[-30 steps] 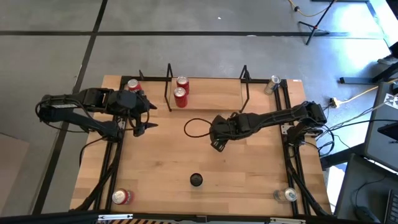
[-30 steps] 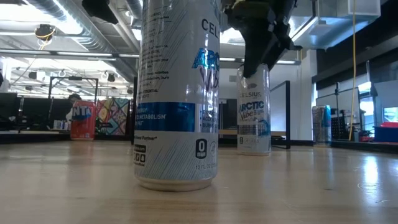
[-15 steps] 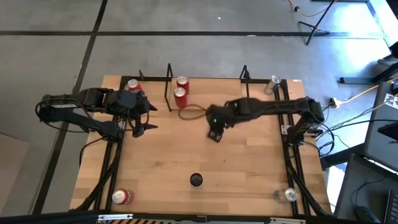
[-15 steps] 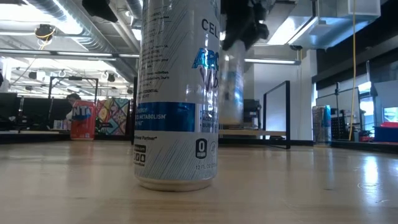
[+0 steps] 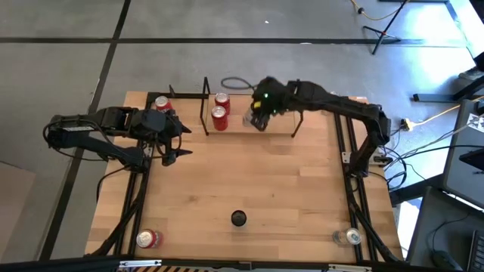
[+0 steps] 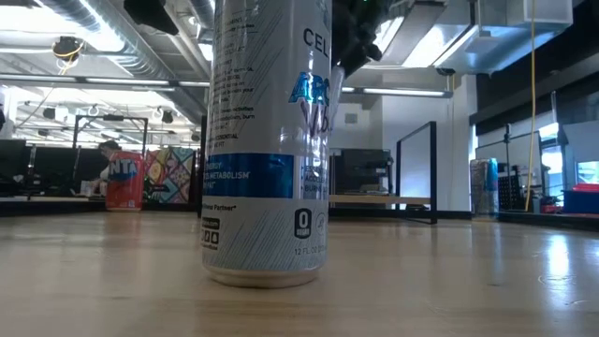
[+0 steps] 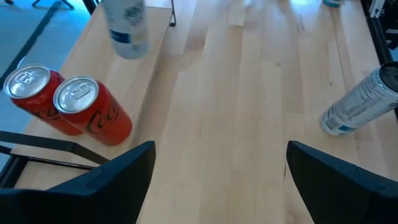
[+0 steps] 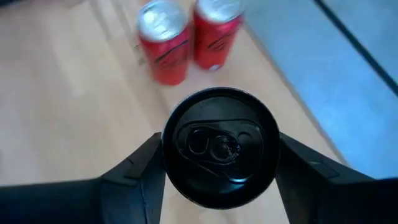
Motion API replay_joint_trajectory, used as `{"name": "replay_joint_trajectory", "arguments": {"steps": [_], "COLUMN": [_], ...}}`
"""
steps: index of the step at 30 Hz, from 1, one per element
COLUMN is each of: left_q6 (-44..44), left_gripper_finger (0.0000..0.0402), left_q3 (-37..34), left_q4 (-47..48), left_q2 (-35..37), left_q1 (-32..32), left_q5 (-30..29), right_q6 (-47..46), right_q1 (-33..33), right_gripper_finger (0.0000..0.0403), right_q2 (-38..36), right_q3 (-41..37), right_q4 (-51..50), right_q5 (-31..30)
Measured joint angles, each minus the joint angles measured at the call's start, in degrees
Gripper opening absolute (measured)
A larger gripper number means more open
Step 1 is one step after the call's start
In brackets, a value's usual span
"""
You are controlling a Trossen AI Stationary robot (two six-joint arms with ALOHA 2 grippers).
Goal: Place canned beverage on shelf
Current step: Put the right white and blue soda can on the shelf
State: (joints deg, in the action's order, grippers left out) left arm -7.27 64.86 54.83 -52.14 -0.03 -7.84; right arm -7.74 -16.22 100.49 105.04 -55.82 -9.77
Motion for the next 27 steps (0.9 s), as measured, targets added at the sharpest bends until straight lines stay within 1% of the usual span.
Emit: {"name": "replay_joint_trajectory", "arguments": {"steps": [4,7,11,14,18,21,27], "left_q6": [-0.2,-1.2,-1.7,-1.9,-2.7,-2.7,-2.7], "left_gripper_finger": [0.0352,0.0352,0.0352,0.0352,0.0352,0.0352,0.0352], "left_q3": [0.0,0.0,0.0,0.0,0.0,0.0,0.0], "left_q4": [0.0,0.0,0.0,0.0,0.0,0.0,0.0], "left_q2": [0.0,0.0,0.0,0.0,0.0,0.0,0.0], "left_q1": [0.0,0.0,0.0,0.0,0.0,0.0,0.0], "left_q5": [-0.5,-1.4,-3.4,-5.1,-7.6,-7.9,-8.0], "right_q6": [3.3,5.0,6.9,7.7,7.6,8.3,8.5], "right_q1": [-3.9,-6.2,-8.0,-9.2,-9.8,-9.7,-9.7], "right_gripper_finger": [0.0216,0.0216,0.0216,0.0216,0.0216,0.0216,0.0216], "right_q2": [1.4,3.3,6.1,7.5,8.3,8.8,9.4], "right_q3": [0.1,0.1,0.1,0.1,0.0,-0.2,-0.2], "right_q4": [4.0,6.0,7.8,8.2,8.8,11.0,11.6], "right_q5": [0.9,3.3,4.7,7.4,7.9,7.9,7.9]}}
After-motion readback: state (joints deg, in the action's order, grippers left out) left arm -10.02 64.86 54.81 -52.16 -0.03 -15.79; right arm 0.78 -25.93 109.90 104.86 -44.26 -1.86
